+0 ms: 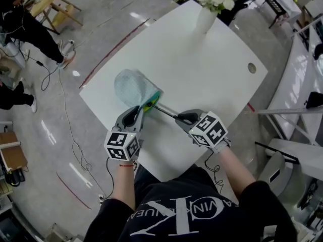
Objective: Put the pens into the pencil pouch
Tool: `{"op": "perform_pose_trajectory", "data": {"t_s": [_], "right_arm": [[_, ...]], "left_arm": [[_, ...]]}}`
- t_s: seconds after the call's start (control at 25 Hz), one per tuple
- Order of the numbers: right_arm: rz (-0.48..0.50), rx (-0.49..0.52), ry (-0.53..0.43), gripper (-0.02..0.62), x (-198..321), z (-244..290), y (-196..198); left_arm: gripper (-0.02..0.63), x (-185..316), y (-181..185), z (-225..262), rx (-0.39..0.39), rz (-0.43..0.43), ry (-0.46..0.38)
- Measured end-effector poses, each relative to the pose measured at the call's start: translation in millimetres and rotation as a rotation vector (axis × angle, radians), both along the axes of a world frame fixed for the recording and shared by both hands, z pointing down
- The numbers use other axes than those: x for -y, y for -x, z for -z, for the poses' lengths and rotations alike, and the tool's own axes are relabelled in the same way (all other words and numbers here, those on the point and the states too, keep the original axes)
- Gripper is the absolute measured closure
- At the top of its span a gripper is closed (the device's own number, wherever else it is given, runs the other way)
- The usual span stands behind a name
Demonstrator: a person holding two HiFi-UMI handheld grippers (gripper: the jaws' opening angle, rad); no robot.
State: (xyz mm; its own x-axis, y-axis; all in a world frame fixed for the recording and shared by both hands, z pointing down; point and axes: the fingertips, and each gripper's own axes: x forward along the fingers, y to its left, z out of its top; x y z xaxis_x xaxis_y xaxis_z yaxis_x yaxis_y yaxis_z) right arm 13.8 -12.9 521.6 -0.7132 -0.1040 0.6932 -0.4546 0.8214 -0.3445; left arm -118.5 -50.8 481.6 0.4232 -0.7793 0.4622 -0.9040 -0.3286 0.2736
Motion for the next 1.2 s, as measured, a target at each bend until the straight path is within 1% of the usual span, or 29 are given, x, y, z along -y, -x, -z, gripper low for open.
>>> {"op": "perform_pose_trajectory", "data": {"t_s": [0.24, 0.52, 0.88, 1.08, 1.2], "right_arm": [[0.008, -0.026, 0.035, 0.525, -5, -5, 23], [-0.008, -0.039, 0.055, 0.523, 5, -5, 50], [-0.051, 0.030, 0.091, 0.522, 18, -1, 89], [-0.090, 0.063, 0.092, 0.520, 27, -5, 99], [-0.106, 0.084, 0.096, 0.517, 26, -6, 100]], "left_arm": [[0.557, -2, -2, 0, -0.001, -0.021, 0.003], [0.557, -5, -6, -2, -0.006, -0.036, 0.008], [0.555, -9, -11, -3, -0.020, -0.066, 0.015], [0.555, -10, -16, -5, -0.031, -0.089, 0.019], [0.555, -11, -16, -6, -0.030, -0.087, 0.025]]}}
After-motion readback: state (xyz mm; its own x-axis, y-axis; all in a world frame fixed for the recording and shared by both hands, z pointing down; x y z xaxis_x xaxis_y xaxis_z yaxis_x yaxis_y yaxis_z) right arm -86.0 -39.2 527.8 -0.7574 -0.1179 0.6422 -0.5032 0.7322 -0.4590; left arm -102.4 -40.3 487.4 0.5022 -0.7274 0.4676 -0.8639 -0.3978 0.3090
